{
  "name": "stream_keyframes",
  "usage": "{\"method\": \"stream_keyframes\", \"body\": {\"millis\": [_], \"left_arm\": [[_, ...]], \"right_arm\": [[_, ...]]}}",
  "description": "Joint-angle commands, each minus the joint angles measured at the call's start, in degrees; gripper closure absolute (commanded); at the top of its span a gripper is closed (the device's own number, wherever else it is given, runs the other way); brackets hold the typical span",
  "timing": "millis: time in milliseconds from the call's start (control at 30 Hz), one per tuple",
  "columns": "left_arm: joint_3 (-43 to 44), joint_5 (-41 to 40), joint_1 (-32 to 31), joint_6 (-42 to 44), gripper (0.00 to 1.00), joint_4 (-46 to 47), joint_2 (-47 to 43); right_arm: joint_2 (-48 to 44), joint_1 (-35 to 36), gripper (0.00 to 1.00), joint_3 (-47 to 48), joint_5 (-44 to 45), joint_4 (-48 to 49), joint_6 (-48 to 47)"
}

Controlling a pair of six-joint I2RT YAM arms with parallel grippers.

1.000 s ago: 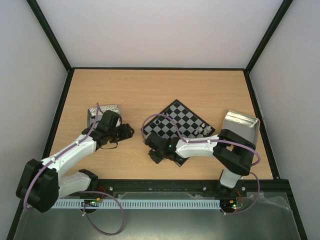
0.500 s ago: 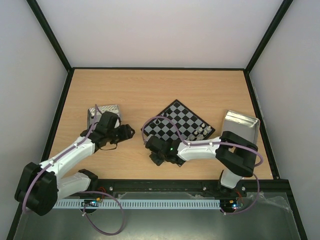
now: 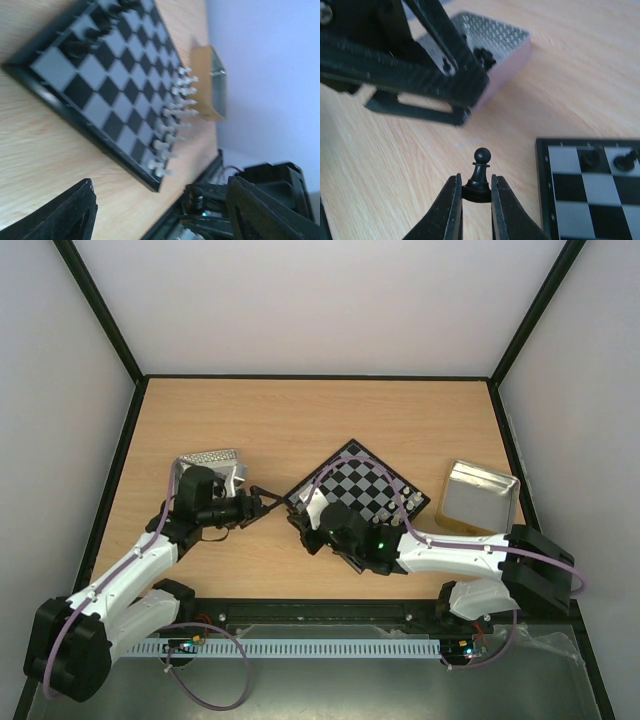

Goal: Set up the chess pieces on the board
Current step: Place the chess piece on the chessboard.

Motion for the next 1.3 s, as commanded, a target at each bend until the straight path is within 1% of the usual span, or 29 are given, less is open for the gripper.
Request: {"method": "stream_keyframes", "body": {"millis": [0, 67, 200, 333, 400, 600, 800, 933, 1067, 1267], "left_arm": [[1.2, 13.8, 0.1, -2.9, 0.28, 8.1, -1.1], [1.4, 16.4, 0.0, -3.7, 0.33, 9.7, -1.2], [1.4, 18.8, -0.4, -4.1, 0.51, 10.0, -1.5], [1.5, 19.8, -1.4, -4.1, 0.62, 10.3, -1.7], [1.7, 20.2, -2.2, -4.5, 0.65, 11.0, -1.3], [2.3, 20.2, -3.4, -5.2, 0.66, 12.2, -0.2], [2.2, 20.0, -4.0, -4.7, 0.82, 11.9, 0.0], [2.4, 19.6, -4.1, -4.0, 0.87, 11.3, 0.3], [2.7, 19.7, -4.3, -3.3, 0.88, 11.1, 1.1], [3.3, 20.2, -4.9, -1.6, 0.88, 10.4, 2.7]], "right_arm": [[-2.0, 0.4, 0.94, -0.9, -1.4, 8.9, -5.0], [-3.0, 0.4, 0.94, -1.3, -1.9, 9.8, -5.9], [-5.1, 0.4, 0.94, -1.8, -1.6, 10.2, -6.2], [-5.8, 0.4, 0.94, -2.1, -2.1, 10.2, -6.4], [-5.9, 0.4, 0.94, -2.1, -2.7, 10.2, -6.8], [-6.2, 0.5, 0.95, -2.1, -4.3, 9.8, -8.4], [-6.5, 0.4, 0.95, -2.2, -5.4, 9.3, -9.2], [-6.5, 0.4, 0.94, -2.3, -7.2, 9.0, -10.1], [-6.6, 0.4, 0.94, -2.3, -9.1, 8.5, -11.3], [-6.5, 0.4, 0.94, -2.0, -8.7, 7.8, -11.7]]}}
